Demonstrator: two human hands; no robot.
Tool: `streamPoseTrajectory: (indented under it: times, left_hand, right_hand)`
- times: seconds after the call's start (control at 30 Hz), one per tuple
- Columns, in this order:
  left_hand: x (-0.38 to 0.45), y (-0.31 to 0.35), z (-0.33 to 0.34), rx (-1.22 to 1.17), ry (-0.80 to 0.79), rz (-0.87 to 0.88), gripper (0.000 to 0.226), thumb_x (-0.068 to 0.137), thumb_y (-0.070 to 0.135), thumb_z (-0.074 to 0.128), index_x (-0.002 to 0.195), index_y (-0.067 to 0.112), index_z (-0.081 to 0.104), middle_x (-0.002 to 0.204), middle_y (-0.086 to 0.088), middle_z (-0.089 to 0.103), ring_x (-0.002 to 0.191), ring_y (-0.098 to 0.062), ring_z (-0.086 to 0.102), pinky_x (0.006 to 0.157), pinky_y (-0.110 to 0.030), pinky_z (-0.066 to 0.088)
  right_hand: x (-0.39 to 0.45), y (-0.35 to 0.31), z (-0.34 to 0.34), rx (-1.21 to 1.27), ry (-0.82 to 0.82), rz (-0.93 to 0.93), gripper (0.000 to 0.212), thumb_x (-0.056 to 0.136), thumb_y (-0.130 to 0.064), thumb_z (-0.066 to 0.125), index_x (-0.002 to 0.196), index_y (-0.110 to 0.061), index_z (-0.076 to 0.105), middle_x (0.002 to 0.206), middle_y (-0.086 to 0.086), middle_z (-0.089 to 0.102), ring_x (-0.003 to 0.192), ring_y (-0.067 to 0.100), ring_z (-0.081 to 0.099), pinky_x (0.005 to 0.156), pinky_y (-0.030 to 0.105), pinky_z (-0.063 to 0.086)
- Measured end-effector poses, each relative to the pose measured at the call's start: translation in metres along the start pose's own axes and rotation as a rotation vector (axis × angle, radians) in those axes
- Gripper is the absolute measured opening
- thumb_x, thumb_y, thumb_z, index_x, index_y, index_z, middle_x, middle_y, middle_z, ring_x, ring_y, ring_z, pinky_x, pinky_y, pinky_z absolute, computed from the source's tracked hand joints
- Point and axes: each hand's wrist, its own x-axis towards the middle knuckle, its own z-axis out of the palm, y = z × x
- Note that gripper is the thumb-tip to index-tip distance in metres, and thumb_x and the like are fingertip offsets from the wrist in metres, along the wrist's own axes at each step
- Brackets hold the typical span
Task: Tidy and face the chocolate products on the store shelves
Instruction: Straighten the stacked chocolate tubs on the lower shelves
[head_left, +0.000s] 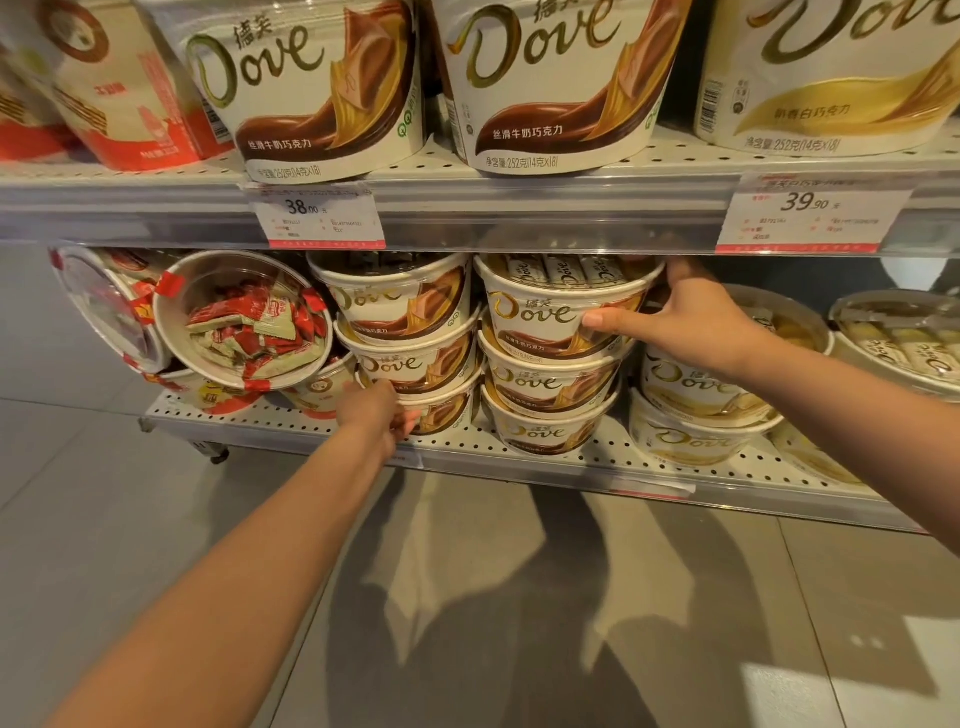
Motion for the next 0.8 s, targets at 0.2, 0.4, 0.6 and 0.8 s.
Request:
streamPoseTrajectory:
  times: [0.2, 0.4, 0.6, 0.8]
  left_hand:
    - [-0.007, 0.001, -0.008, -0.006, -0.088, 0.078, 0.023, 0.09, -0.002, 0.035, 0.101, 0.01, 0.051, 0.068, -0.008, 0.055, 0.053, -0.015, 0.053, 0.042, -0.021, 0.045]
    - [-0.013, -0.016, -0.001, -0.15, 0.09, 0.272, 0.02, 0.089, -0.003, 0.047, 0.101, 0.012, 0.049, 0.094, -0.018, 0.06, 0.058, -0.015, 0.055, 0.042, -0.016, 0.046]
    - [-0.009, -0.013, -0.002, -0.055, 0.076, 0.276, 0.019, 0.091, -0.002, 0.042, 0.094, 0.012, 0.054, 0.093, -0.014, 0.061, 0.058, -0.012, 0.053, 0.053, -0.022, 0.047]
    - [-0.049, -0.027, 0.013, -0.211, -0.177, -0.088, 0.021, 0.088, -0.002, 0.038, 0.101, 0.002, 0.053, 0.072, -0.012, 0.047, 0.072, -0.025, 0.059, 0.062, -0.033, 0.053]
  right_hand:
    - [0.0, 0.001, 0.001, -0.005, 0.014, 0.004, 0.073, 0.071, -0.035, 0.075, 0.132, -0.019, 0.038, 0.112, -0.01, 0.049, 0.106, 0.008, 0.046, 0.086, 0.021, 0.037]
    - [-0.001, 0.001, 0.0, -0.01, 0.006, 0.007, 0.072, 0.072, -0.034, 0.075, 0.132, -0.018, 0.037, 0.113, -0.008, 0.049, 0.106, 0.008, 0.045, 0.086, 0.021, 0.037]
    - [-0.002, 0.0, 0.0, -0.016, 0.01, -0.001, 0.074, 0.073, -0.035, 0.074, 0.134, -0.018, 0.036, 0.115, -0.01, 0.045, 0.107, 0.006, 0.041, 0.088, 0.02, 0.035]
    - [-0.003, 0.0, 0.0, -0.022, 0.002, -0.02, 0.076, 0.074, -0.035, 0.074, 0.136, -0.017, 0.034, 0.113, -0.011, 0.044, 0.106, 0.004, 0.04, 0.086, 0.017, 0.035]
